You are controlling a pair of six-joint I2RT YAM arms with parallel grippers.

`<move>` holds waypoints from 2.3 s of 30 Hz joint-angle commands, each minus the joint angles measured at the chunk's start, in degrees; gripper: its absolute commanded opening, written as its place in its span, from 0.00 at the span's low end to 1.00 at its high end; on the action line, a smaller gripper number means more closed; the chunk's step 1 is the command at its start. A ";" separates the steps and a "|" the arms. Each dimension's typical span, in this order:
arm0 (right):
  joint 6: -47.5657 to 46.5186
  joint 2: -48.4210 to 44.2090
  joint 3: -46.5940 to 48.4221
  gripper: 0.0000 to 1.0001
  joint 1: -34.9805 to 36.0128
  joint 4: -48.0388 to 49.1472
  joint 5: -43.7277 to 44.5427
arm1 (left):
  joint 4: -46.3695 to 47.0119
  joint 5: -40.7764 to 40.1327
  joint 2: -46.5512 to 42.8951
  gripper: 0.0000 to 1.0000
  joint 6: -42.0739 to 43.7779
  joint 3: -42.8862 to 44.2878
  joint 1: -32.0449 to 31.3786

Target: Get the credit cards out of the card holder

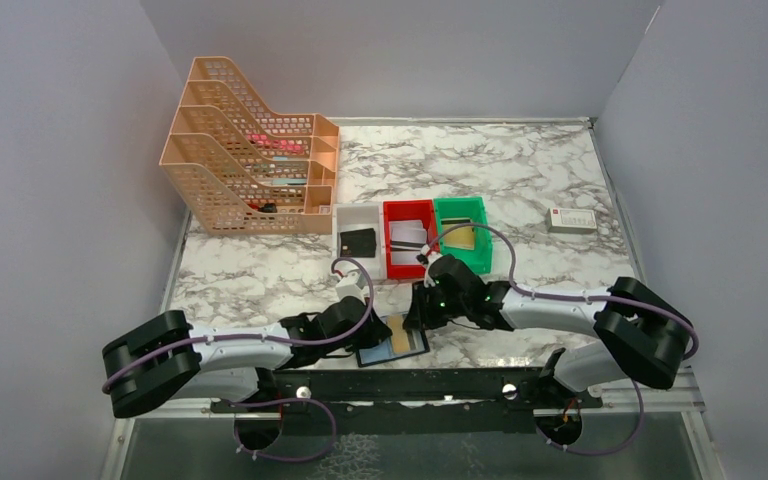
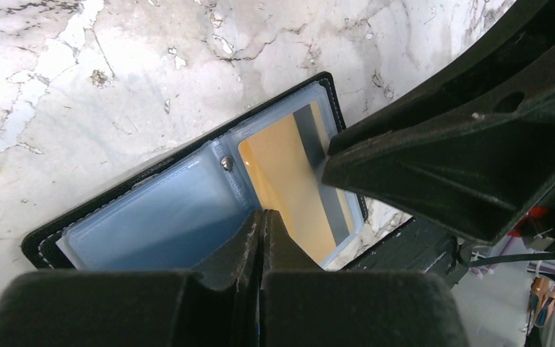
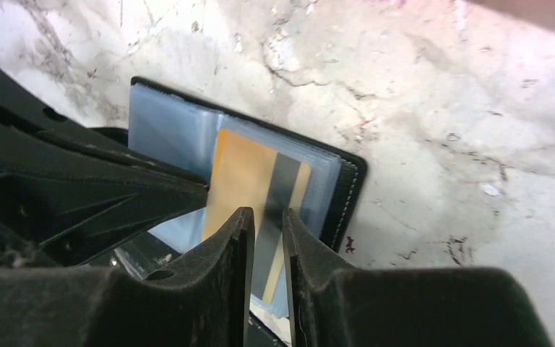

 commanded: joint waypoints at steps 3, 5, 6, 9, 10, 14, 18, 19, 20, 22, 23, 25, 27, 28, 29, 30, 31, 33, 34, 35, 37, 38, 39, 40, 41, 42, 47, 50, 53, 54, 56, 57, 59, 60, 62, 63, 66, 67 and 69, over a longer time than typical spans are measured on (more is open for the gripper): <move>0.49 0.22 -4.33 0.29 -0.17 -8.76 11.00 | -4.50 -1.61 -1.49 0.00 1.63 -0.16 0.14; 0.77 -0.31 -4.37 0.29 -0.17 -9.28 11.89 | -4.94 -1.62 -1.55 0.00 1.64 -0.11 0.15; 0.87 -0.67 -4.50 0.30 -0.17 -9.45 12.27 | -5.11 -1.65 -1.69 0.00 1.71 -0.15 0.15; 0.94 -1.22 -4.77 0.30 -0.17 -9.71 12.70 | -5.40 -1.65 -2.40 0.00 1.64 -0.56 0.14; 0.98 -1.19 -4.77 0.30 -0.17 -9.81 12.70 | -5.64 -1.75 -2.75 0.00 1.62 -0.61 0.13; 1.28 -0.83 -4.86 0.31 -0.17 -9.73 12.48 | -6.62 -2.38 -4.34 0.00 1.43 -1.08 0.14; 1.86 -0.70 -4.89 0.31 -0.17 -9.92 12.87 | -6.98 -2.48 -6.00 0.00 1.14 -1.67 0.21; 1.85 -0.83 -4.94 0.31 -0.17 -9.76 12.67 | -6.93 -2.48 -6.37 0.00 1.05 -1.85 0.26; 1.67 -0.90 -5.00 0.31 -0.17 -9.33 12.15 | -6.70 -2.44 -6.65 0.00 0.98 -2.08 0.23; 1.21 -0.94 -5.15 0.31 -0.17 -8.01 10.14 | -5.33 -2.16 -7.13 0.00 0.37 -2.84 0.26; 1.03 -0.92 -5.28 0.31 -0.17 -7.07 8.74 | -4.14 -1.83 -7.19 0.02 0.06 -3.35 0.23; 0.98 -1.28 -5.56 0.32 -0.17 -5.03 5.56 | -1.18 -1.04 -6.88 0.06 -0.73 -4.50 0.22; 1.24 -2.28 -5.89 0.32 -0.17 -3.02 2.77 | 1.31 -0.38 -6.12 0.11 -1.16 -5.01 0.25; 1.40 -2.97 -5.91 0.33 -0.17 -2.40 1.82 | 1.63 -0.10 -5.66 0.13 -1.23 -4.96 0.24; 1.58 -3.85 -5.78 0.34 -0.17 -2.21 1.35 | 1.60 0.07 -5.21 0.15 -1.09 -4.76 0.24; 1.59 -4.69 -5.52 0.34 -0.17 -2.45 1.06 | 1.55 0.26 -4.74 0.16 -0.87 -4.46 0.22; 1.60 -5.72 -5.11 0.35 -0.17 -2.92 1.16 | 1.48 0.45 -4.36 0.17 -0.68 -4.22 0.23; 1.45 -7.82 -4.52 0.37 -0.17 -4.07 1.61 | 1.50 0.66 -3.80 0.19 -0.44 -3.84 0.22; 1.36 -8.88 -4.37 0.38 -0.17 -4.46 1.66 | 1.70 0.68 -3.61 0.19 -0.43 -3.73 0.22; 1.41 -9.86 -4.29 0.40 -0.17 -4.76 1.67 | 1.96 0.86 -3.60 0.20 -0.32 -3.73 0.22; 1.63 -11.49 -4.40 0.45 -0.17 -4.73 1.22 | 2.48 0.94 -3.51 0.20 -0.42 -3.71 0.26; 1.74 -11.90 -4.71 0.47 -0.17 -4.25 0.62 | 2.67 0.95 -3.44 0.20 -0.42 -3.80 0.23; 1.88 -12.06 -5.03 0.49 -0.17 -3.59 -0.07 | 2.92 0.92 -3.36 0.20 -0.43 -3.80 0.24; 2.07 -11.85 -5.34 0.50 -0.19 -2.75 -0.94 | 3.05 0.99 -3.29 0.21 -0.43 -3.84 0.22; 2.24 -11.21 -5.65 0.50 -0.17 -2.01 -1.67 | 3.25 0.96 -3.16 0.21 -0.53 -3.88 0.28; 2.34 -10.41 -5.88 0.50 -0.17 -1.25 -2.80 | 3.41 0.97 -3.12 0.21 -0.55 -3.96 0.23; 2.28 -4.60 -5.88 0.50 -0.17 1.21 -5.00 | 3.73 1.44 -3.05 0.21 -0.82 -4.03 0.22; 2.22 -3.37 -5.90 0.50 -0.21 1.54 -4.94 | 3.38 1.56 -3.29 0.22 -0.65 -3.68 0.22; 2.21 -3.18 -6.07 0.50 -0.17 1.51 -4.42 | 3.27 1.47 -3.36 0.24 -0.58 -3.47 0.22; 2.18 -3.20 -6.18 0.51 -0.17 1.60 -4.33 | 3.27 1.47 -3.21 0.25 -0.52 -3.37 0.22; 2.25 -3.18 -6.59 0.50 -0.17 1.85 -4.13 | 3.34 1.55 -2.76 0.25 -0.47 -3.24 0.22; 2.36 -3.15 -6.79 0.49 -0.17 2.01 -4.17 | 3.49 1.75 -2.41 0.25 -0.47 -3.19 0.22; 2.63 -3.01 -7.06 0.47 -0.17 2.44 -4.49 | 4.05 2.18 -1.53 0.25 -0.45 -2.97 0.22; 2.77 -3.02 -7.25 0.45 -0.17 2.54 -4.68 | 4.28 2.34 -1.06 0.25 -0.47 -2.82 0.22; 2.86 -3.47 -7.27 0.42 -0.17 2.53 -4.70 | 4.55 2.87 -0.12 0.25 -0.32 -2.22 0.24; 2.87 -3.88 -7.27 0.40 -0.17 2.45 -4.59 | 4.58 3.04 0.30 0.25 -0.22 -1.88 0.22; 2.66 -5.41 -6.85 0.36 -0.17 1.44 -4.23 | 4.76 3.39 1.21 0.25 0.13 -1.08 0.29; 2.45 -5.98 -6.48 0.36 -0.17 0.60 -3.89 | 4.80 3.40 1.31 0.24 0.24 -0.93 0.23; 2.02 -7.29 -5.51 0.36 -0.17 -1.28 -2.90 | 4.76 3.18 1.18 0.25 0.34 -0.81 0.24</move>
